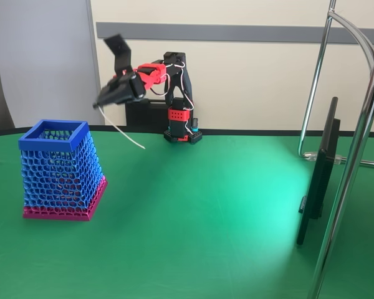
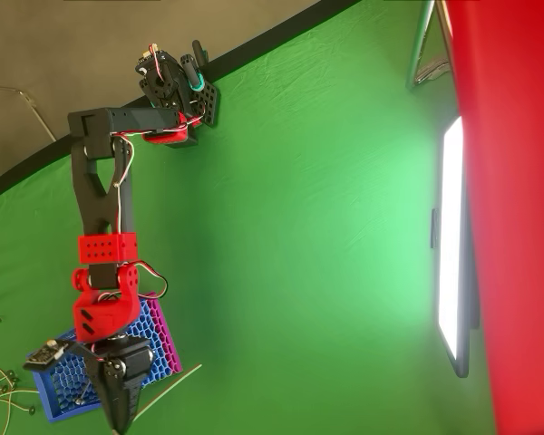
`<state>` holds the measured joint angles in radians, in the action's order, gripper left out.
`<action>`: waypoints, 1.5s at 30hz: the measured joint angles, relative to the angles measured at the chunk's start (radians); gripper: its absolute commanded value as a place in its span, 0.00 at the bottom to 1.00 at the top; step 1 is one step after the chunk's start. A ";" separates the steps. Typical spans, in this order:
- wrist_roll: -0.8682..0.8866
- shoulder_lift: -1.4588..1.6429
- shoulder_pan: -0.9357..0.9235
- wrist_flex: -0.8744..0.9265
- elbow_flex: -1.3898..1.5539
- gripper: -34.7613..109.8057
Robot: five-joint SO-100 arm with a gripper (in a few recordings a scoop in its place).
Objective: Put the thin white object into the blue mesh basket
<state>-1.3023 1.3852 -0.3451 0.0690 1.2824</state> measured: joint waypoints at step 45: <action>-0.618 -0.215 -0.351 -0.423 0.048 0.31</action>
<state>-1.9205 1.1704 -0.6964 -0.3543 1.3300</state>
